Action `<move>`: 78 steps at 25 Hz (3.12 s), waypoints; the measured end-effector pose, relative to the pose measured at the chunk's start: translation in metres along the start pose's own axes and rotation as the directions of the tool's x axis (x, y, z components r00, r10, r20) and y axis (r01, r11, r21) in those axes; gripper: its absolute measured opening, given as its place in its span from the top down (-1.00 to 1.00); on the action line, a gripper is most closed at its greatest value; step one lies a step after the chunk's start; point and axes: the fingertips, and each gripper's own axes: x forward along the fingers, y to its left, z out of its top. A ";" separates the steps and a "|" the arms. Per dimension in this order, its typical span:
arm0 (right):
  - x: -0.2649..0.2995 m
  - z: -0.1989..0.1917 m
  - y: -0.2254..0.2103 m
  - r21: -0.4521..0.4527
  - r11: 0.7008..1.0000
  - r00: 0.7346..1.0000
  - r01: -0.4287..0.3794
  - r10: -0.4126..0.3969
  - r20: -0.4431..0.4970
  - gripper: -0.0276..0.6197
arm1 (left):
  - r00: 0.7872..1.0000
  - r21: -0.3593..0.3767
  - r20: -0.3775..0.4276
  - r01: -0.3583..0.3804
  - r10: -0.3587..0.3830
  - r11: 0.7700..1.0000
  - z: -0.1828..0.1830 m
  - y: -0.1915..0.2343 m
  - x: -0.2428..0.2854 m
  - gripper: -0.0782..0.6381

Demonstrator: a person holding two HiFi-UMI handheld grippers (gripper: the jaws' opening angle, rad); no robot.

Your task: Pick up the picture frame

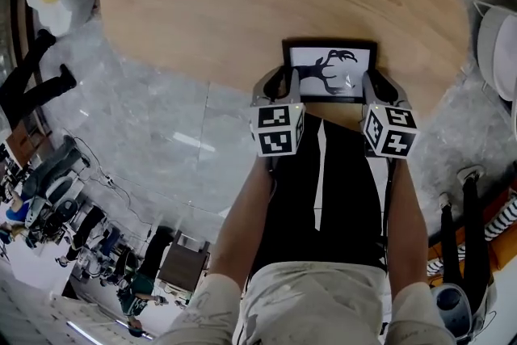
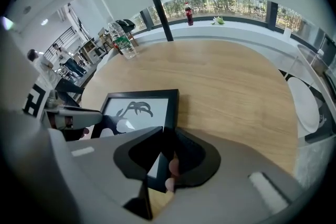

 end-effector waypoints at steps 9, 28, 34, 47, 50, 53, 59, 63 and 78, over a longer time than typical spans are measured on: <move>-0.041 0.038 0.018 -0.034 0.999 0.998 -0.010 0.012 0.066 0.69 | 0.997 0.000 0.083 -0.001 0.001 1.000 0.038 -0.006 -0.048 0.54; -0.199 0.190 0.085 -0.145 0.989 0.943 0.001 0.048 0.330 0.69 | 0.924 0.019 0.379 -0.054 0.043 0.998 0.186 -0.028 -0.217 0.55; -0.250 0.212 0.090 -0.142 0.990 0.910 -0.005 0.063 0.409 0.69 | 0.887 0.051 0.460 -0.068 0.037 0.996 0.215 -0.050 -0.262 0.55; -0.333 0.302 0.133 -0.194 0.981 0.821 -0.021 0.128 0.557 0.70 | 0.772 0.069 0.635 -0.103 0.036 0.992 0.306 -0.056 -0.357 0.56; -0.352 0.319 0.142 -0.213 0.977 0.792 -0.019 0.145 0.593 0.70 | 0.732 0.077 0.681 -0.113 0.031 0.991 0.323 -0.060 -0.382 0.55; -0.371 0.332 0.154 -0.230 0.973 0.765 -0.023 0.165 0.623 0.70 | 0.700 0.083 0.713 -0.133 0.034 0.988 0.338 -0.059 -0.405 0.56; -0.410 0.353 0.172 -0.259 0.965 0.707 -0.025 0.201 0.678 0.69 | 0.636 0.087 0.771 -0.153 0.031 0.984 0.357 -0.064 -0.446 0.56; -0.444 0.366 0.185 -0.287 0.958 0.657 -0.008 0.221 0.721 0.70 | 0.578 0.095 0.816 -0.165 0.019 0.982 0.370 -0.070 -0.478 0.56; -0.554 0.413 0.218 -0.347 0.936 0.471 0.058 0.281 0.836 0.69 | 0.396 0.117 0.918 -0.230 -0.017 0.966 0.420 -0.101 -0.586 0.56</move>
